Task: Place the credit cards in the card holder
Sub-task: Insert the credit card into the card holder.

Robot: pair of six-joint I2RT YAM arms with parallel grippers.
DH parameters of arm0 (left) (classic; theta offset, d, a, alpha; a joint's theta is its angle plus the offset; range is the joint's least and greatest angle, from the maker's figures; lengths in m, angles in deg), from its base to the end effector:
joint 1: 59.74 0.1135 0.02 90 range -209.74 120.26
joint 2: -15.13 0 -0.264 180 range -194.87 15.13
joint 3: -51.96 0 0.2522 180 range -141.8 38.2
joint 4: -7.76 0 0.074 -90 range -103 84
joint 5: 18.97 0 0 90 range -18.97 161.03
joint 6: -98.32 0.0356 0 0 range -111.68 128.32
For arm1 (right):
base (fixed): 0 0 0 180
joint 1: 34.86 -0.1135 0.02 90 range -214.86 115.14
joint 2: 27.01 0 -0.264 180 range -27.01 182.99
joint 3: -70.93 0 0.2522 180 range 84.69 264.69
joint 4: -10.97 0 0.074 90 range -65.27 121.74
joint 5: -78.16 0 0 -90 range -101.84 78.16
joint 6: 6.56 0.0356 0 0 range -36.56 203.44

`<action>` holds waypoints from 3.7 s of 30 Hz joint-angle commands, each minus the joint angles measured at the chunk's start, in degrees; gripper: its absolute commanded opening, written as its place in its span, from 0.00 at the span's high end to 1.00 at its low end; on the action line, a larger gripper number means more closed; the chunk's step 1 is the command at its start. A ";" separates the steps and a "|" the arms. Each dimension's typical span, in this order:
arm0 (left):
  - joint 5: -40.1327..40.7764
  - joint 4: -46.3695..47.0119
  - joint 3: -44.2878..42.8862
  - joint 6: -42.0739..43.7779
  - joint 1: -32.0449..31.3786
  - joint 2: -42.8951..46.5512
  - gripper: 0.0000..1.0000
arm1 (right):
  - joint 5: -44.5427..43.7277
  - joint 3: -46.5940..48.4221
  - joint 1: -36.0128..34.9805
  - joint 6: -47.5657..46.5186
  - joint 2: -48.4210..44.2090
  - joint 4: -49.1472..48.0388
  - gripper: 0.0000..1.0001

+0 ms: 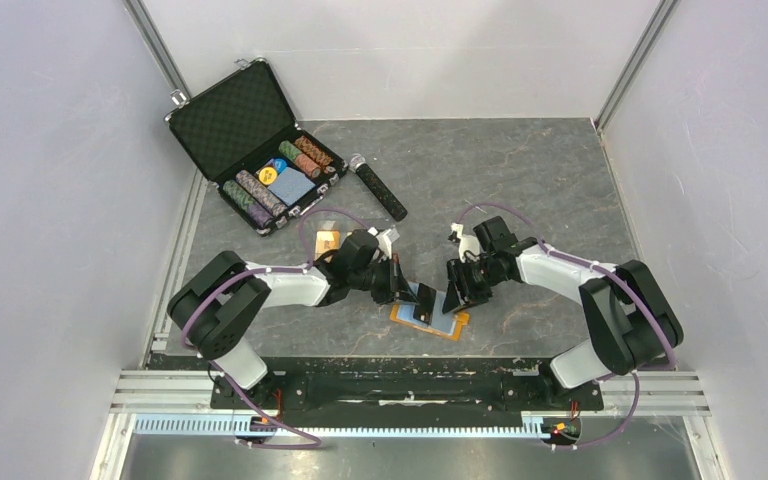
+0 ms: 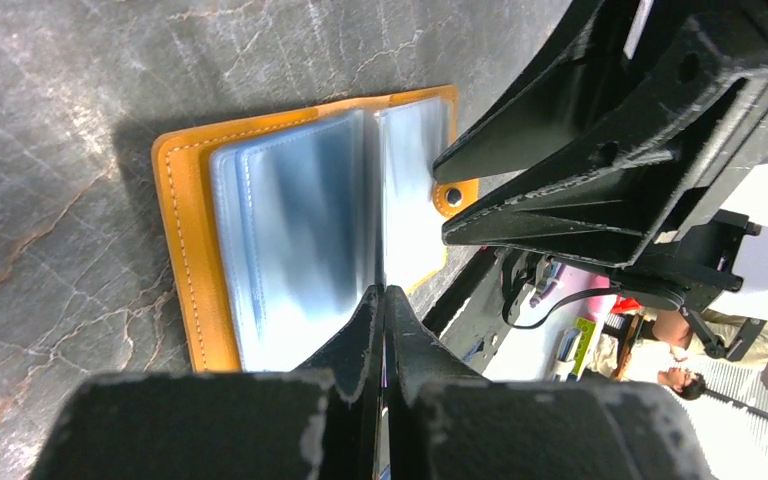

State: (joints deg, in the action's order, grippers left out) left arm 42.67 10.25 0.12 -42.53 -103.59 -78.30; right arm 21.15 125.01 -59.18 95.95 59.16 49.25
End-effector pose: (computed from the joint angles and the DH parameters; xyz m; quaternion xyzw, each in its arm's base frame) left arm 0.2091 -0.2243 0.1432 0.0516 0.8802 -0.4563 0.1196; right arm 0.2207 0.1210 0.1451 -0.1453 0.9348 0.3171 0.0667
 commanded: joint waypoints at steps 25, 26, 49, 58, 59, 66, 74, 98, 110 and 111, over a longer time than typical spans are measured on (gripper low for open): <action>0.14 -1.95 -2.65 -1.01 -2.28 -1.18 0.98 | -10.92 -3.31 5.55 2.42 -7.75 3.78 0.37; 0.15 -1.94 -2.84 -0.92 -2.29 -1.37 0.98 | -9.96 -3.68 5.49 2.42 -7.38 3.41 0.38; -5.43 -6.67 -9.73 5.09 0.35 -7.12 0.98 | -3.65 -5.55 5.60 3.14 -5.84 -0.34 0.51; -7.59 1.78 -5.49 1.27 4.30 -4.86 0.98 | -3.54 -5.42 5.57 2.84 -5.31 -0.32 0.51; -7.88 1.77 -5.72 1.49 4.22 -5.24 0.98 | -3.48 -5.42 5.60 2.70 -5.16 -0.34 0.52; -8.02 1.41 -5.47 1.81 3.96 -5.78 0.98 | -3.35 -5.31 5.62 2.69 -5.01 -0.42 0.52; -2.00 1.23 -1.94 -0.24 2.29 -2.10 0.98 | -2.88 -5.68 5.60 2.83 -5.00 -0.77 0.53; 2.71 0.06 -1.22 -1.06 1.16 -1.73 0.98 | -1.98 -6.43 5.64 2.77 -4.83 -1.34 0.59; 5.10 -0.17 0.52 -5.19 -1.32 -0.89 0.98 | -1.53 -6.83 5.60 2.95 -4.49 -1.92 0.63; 5.27 -0.53 0.67 -5.50 -1.32 -0.79 0.98 | -1.48 -6.83 5.60 2.93 -4.50 -1.84 0.64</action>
State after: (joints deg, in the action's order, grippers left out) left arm 45.78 9.81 -0.19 -45.17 -104.27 -79.87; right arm 19.44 119.04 -53.71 99.36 53.79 47.91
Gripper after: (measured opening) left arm 0.028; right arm 0.370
